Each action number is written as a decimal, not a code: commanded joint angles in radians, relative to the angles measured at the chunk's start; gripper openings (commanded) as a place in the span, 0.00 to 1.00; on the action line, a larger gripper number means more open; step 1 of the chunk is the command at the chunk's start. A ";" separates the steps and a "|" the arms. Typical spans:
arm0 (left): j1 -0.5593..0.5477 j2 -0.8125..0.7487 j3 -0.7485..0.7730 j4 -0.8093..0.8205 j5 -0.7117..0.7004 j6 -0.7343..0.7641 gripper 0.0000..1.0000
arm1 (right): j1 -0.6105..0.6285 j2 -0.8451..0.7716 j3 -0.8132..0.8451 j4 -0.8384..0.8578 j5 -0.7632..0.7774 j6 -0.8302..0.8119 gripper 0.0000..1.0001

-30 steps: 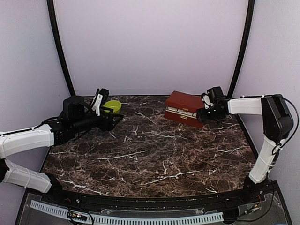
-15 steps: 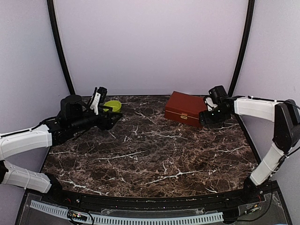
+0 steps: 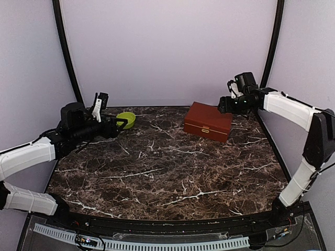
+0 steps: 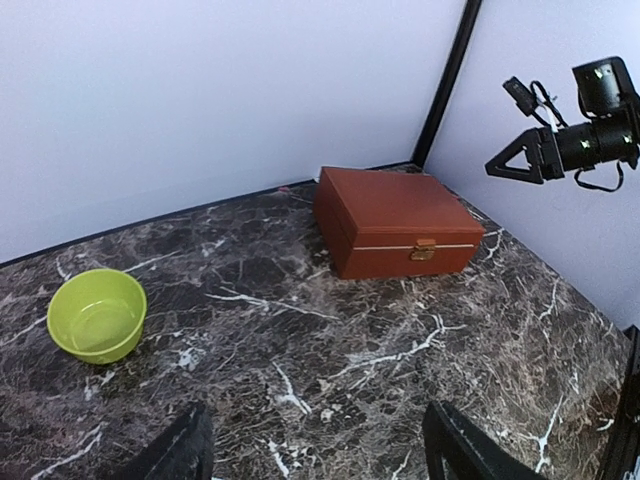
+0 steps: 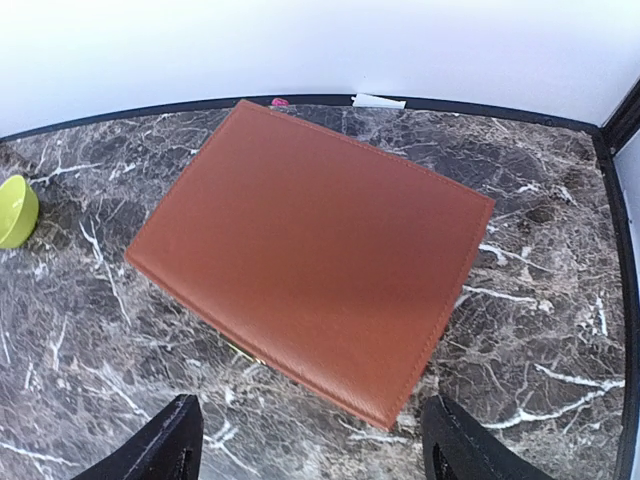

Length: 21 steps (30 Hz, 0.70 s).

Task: Organize the mixed jewelry
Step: Press the box lid onto the jewelry box.

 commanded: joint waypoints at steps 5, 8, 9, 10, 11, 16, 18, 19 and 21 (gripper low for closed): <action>0.219 0.019 0.069 -0.041 0.136 -0.128 0.74 | 0.020 0.214 0.227 -0.109 0.074 0.066 0.75; 0.257 0.010 0.069 -0.039 0.147 -0.131 0.74 | 0.028 0.307 0.315 -0.157 0.105 0.068 0.75; 0.260 0.004 0.068 -0.040 0.145 -0.125 0.74 | 0.029 0.326 0.340 -0.173 0.113 0.068 0.75; 0.262 0.000 0.067 -0.041 0.139 -0.120 0.74 | 0.032 0.363 0.367 -0.186 0.118 0.068 0.75; 0.263 -0.007 0.067 -0.043 0.135 -0.111 0.74 | 0.035 0.385 0.389 -0.195 0.118 0.068 0.74; 0.263 -0.021 0.066 -0.051 0.114 -0.094 0.74 | 0.040 0.471 0.417 -0.203 0.117 0.084 0.74; 0.263 -0.023 0.067 -0.053 0.116 -0.090 0.74 | 0.039 0.505 0.398 -0.205 0.110 0.098 0.74; 0.263 -0.024 0.067 -0.053 0.117 -0.090 0.74 | 0.039 0.520 0.380 -0.200 0.106 0.107 0.74; 0.263 -0.024 0.067 -0.053 0.116 -0.089 0.74 | 0.040 0.545 0.340 -0.184 0.098 0.129 0.73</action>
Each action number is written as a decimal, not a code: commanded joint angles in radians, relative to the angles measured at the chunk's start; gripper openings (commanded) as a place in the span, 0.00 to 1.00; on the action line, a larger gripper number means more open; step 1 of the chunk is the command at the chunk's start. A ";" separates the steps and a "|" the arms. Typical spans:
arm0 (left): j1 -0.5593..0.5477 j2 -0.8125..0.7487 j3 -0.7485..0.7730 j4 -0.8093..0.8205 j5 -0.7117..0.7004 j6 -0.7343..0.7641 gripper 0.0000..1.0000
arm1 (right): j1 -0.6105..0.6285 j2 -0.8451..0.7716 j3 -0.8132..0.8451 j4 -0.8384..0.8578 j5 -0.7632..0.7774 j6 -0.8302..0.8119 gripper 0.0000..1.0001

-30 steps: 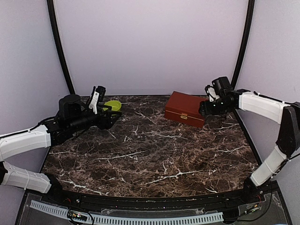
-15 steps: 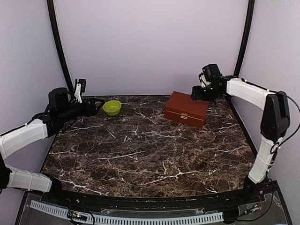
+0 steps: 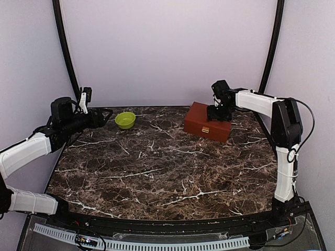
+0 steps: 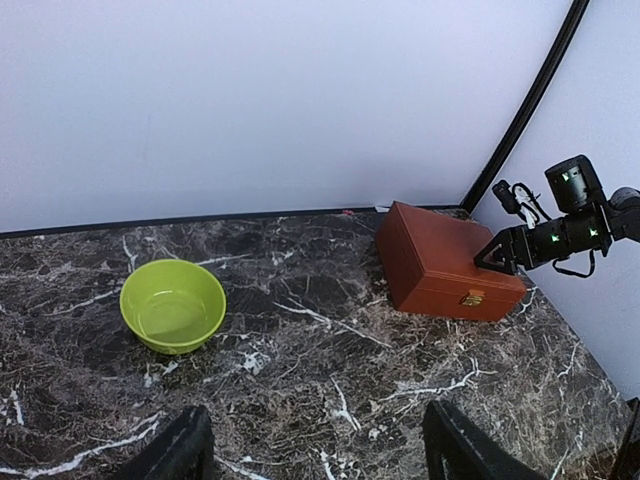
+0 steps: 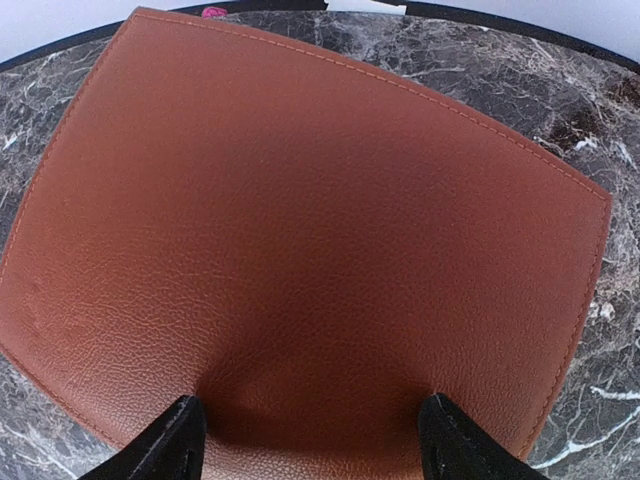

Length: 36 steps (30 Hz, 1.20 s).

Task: Organize the mixed jewelry
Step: Press the box lid onto the jewelry box.

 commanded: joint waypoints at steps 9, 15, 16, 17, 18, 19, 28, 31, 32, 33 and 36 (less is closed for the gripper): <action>0.006 -0.026 0.029 -0.012 0.012 0.021 0.74 | 0.005 0.069 -0.128 0.041 -0.003 0.082 0.72; 0.007 -0.027 0.039 -0.025 -0.011 0.044 0.74 | 0.006 0.009 -0.107 0.070 -0.011 0.074 0.75; 0.006 -0.027 0.044 -0.041 -0.027 0.051 0.74 | 0.005 -0.007 -0.109 0.083 -0.014 0.074 0.77; 0.006 -0.029 0.057 -0.049 -0.049 0.062 0.75 | 0.005 -0.026 -0.114 0.097 -0.014 0.074 0.78; 0.007 -0.030 0.065 -0.067 -0.061 0.065 0.75 | 0.005 -0.044 -0.119 0.112 -0.013 0.075 0.80; 0.007 -0.033 0.079 -0.076 -0.087 0.067 0.75 | 0.004 -0.069 -0.129 0.130 -0.012 0.074 0.82; 0.013 0.011 0.037 -0.074 -0.182 -0.028 0.82 | -0.048 -0.373 -0.452 0.474 -0.066 0.032 0.97; 0.039 0.083 -0.016 0.037 -0.174 0.008 0.83 | -0.123 -0.493 -0.621 0.636 -0.136 0.030 0.98; 0.058 0.118 -0.033 0.056 -0.166 0.045 0.83 | -0.157 -0.523 -0.673 0.699 -0.154 0.027 0.98; 0.077 0.135 -0.044 0.094 -0.155 0.062 0.83 | -0.188 -0.548 -0.721 0.740 -0.158 0.023 0.98; 0.141 0.183 -0.113 0.187 -0.127 0.094 0.83 | -0.269 -0.604 -0.833 0.836 -0.144 -0.016 0.98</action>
